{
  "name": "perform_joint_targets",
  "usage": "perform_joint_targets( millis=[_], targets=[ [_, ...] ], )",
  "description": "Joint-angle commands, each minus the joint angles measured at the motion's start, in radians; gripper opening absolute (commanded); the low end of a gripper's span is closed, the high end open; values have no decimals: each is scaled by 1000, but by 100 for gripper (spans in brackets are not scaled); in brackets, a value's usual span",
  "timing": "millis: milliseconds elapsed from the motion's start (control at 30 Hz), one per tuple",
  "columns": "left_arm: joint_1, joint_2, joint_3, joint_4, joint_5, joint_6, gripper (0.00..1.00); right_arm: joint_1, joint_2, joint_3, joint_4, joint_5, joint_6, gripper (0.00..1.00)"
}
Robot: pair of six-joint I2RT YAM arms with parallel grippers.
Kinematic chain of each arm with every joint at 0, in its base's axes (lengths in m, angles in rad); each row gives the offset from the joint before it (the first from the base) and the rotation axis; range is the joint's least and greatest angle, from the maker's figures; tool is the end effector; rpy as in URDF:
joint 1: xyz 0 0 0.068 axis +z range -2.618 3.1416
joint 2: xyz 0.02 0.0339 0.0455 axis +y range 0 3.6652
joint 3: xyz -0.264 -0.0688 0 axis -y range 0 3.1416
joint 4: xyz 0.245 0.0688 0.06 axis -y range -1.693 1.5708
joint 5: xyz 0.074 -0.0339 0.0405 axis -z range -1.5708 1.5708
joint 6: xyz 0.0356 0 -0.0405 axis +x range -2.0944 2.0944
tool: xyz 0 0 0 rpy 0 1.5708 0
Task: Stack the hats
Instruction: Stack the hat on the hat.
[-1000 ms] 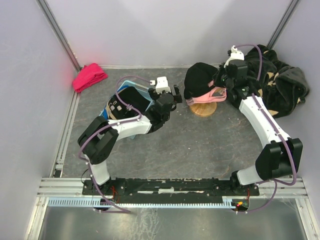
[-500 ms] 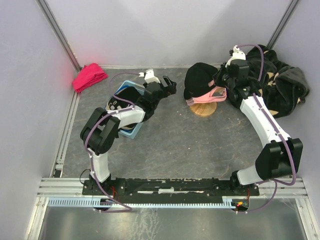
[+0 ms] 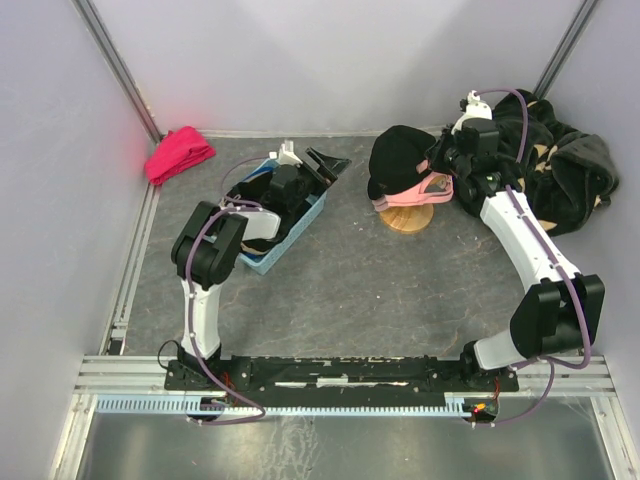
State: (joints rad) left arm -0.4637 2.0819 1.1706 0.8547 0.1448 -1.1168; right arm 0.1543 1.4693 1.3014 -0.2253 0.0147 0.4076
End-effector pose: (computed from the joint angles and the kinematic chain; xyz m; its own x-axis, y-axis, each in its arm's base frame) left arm 0.4053 -0.2084 0.1807 -0.5357 -0.7264 -0.4305 0.2051 0.3826 -0.9008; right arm 0.3420 0.0527 0.3524 -0.4032 0.3384 -0.8502 0.0213 0.9323 0.3610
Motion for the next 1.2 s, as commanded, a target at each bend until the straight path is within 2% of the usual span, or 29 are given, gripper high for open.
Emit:
perform_joint_targets(
  millis=[0, 200, 367, 500, 600, 767, 1167],
  targets=[
    [-19, -17, 38, -85, 86, -68, 100, -14, 12, 37, 30, -17, 16, 8],
    [-46, -163, -16, -183, -27, -97, 100, -20, 20, 28, 45, -28, 28, 8],
    [-125, -314, -38, -296, -216, -6, 99, -28, 17, 22, 49, -37, 32, 8],
    [-248, -385, -69, -374, -372, 32, 99, -34, 25, 20, 58, -49, 42, 8],
    [-336, -406, -129, -390, -509, -18, 99, -38, 27, 13, 63, -55, 48, 8],
    [-386, -355, -231, -348, -621, -190, 99, -48, 22, -10, 71, -61, 55, 8],
    [-409, -163, -192, -257, -822, -456, 99, -76, -1, -102, 92, -45, 61, 8]
  ],
)
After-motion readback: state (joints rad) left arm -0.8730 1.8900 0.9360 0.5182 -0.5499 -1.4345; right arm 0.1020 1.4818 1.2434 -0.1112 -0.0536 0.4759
